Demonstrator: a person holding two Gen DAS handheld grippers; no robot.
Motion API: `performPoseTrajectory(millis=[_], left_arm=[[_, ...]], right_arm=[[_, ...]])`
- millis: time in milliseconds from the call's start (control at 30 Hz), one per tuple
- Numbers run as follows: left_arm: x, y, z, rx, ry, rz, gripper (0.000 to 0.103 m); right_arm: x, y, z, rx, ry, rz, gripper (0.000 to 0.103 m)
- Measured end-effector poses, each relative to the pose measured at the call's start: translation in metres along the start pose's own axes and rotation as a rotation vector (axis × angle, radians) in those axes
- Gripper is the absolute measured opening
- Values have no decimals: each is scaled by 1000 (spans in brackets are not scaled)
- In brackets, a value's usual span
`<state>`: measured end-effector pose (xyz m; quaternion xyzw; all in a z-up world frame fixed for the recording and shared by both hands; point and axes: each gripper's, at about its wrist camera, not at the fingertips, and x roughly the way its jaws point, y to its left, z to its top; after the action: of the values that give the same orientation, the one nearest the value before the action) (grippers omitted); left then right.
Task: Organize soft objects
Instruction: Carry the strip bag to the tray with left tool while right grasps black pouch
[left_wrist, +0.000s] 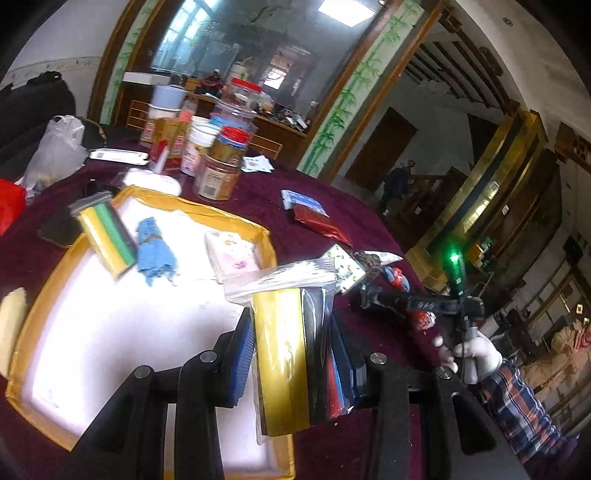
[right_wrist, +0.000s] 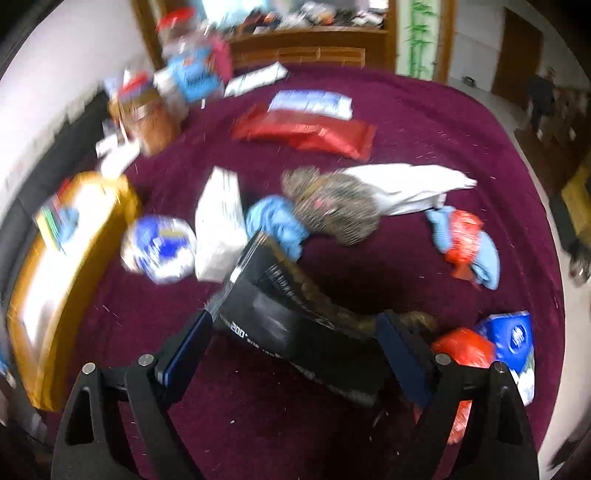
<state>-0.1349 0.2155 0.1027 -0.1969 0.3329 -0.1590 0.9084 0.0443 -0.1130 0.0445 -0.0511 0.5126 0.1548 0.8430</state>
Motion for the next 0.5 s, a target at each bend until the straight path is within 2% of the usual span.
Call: performPoseTrajectory(millis=[100, 133, 200, 233, 267, 367, 500], left_arm=[[-12, 10, 2, -18, -11, 22, 42], [-15, 15, 2, -22, -15, 32, 42], [-20, 22, 3, -32, -23, 43, 42], [-21, 27, 3, -43, -25, 43, 42], [-21, 29, 3, -51, -25, 40, 42], [-21, 34, 2, -65, -25, 37, 42], [-27, 39, 1, -60, -33, 50, 42]], right_arm=[[12, 10, -10, -26, 73, 5, 78], [12, 15, -16, -52, 68, -30, 75], [5, 19, -24, -41, 55, -67, 59], [0, 17, -26, -6, 45, -63, 43], [-6, 13, -28, 43, 34, -27, 37], [-34, 5, -37, 130, -32, 28, 33], [-64, 17, -43, 139, -91, 63, 33]])
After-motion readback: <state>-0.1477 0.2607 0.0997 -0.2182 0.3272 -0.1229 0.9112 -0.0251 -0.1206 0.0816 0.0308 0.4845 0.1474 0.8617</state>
